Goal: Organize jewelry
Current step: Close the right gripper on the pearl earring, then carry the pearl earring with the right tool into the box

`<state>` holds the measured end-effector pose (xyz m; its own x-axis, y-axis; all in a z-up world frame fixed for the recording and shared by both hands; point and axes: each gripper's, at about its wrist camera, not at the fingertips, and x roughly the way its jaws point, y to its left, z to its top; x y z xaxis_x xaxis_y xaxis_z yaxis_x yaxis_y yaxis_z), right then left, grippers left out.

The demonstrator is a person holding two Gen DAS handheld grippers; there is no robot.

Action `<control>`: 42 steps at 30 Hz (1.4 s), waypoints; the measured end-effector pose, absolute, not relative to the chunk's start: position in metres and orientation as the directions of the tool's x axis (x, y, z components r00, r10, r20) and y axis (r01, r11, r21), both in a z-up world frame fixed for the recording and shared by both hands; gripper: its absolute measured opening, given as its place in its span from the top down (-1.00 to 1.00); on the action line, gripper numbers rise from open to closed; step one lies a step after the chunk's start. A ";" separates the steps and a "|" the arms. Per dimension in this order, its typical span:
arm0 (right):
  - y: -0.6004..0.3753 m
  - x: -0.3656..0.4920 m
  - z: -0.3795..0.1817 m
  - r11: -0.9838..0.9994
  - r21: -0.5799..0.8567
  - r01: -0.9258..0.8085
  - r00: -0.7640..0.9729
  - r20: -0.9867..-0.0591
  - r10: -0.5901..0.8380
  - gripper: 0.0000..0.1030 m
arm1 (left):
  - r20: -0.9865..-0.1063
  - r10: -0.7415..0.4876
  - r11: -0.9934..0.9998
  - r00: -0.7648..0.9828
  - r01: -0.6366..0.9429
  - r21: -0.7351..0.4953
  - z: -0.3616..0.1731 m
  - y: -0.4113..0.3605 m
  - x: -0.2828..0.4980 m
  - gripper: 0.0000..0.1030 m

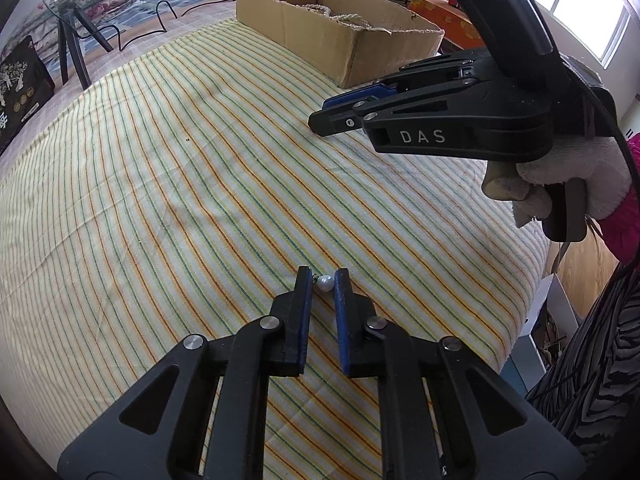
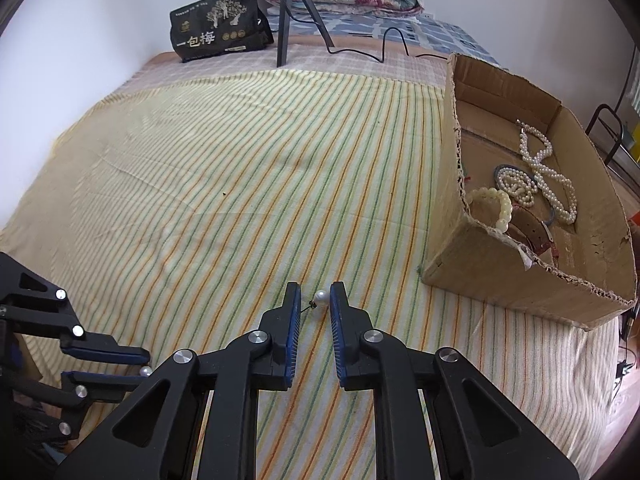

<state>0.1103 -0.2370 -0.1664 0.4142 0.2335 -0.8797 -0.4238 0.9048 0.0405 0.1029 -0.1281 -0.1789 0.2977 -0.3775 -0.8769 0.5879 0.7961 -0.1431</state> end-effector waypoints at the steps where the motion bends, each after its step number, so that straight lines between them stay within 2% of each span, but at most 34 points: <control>1: -0.237 0.110 -0.165 0.905 0.039 -0.424 0.418 -0.878 0.233 0.75 | -0.877 -0.378 0.797 0.298 0.587 -0.144 -0.179 -0.128 0.102 0.81; 12: -0.238 0.104 -0.152 0.904 0.050 -0.425 0.442 -0.860 0.255 0.75 | -0.862 -0.391 0.809 0.322 0.566 -0.156 -0.168 -0.118 0.098 0.82; 22: -0.243 0.104 -0.111 0.904 0.084 -0.419 0.513 -0.799 0.313 0.75 | -0.819 -0.439 0.814 0.370 0.549 -0.189 -0.137 -0.119 0.110 0.82; 42: -0.318 0.144 -0.060 0.965 0.092 -0.244 0.656 -0.718 0.234 0.75 | -0.699 -0.527 0.813 0.484 0.528 -0.247 -0.071 -0.153 0.166 0.82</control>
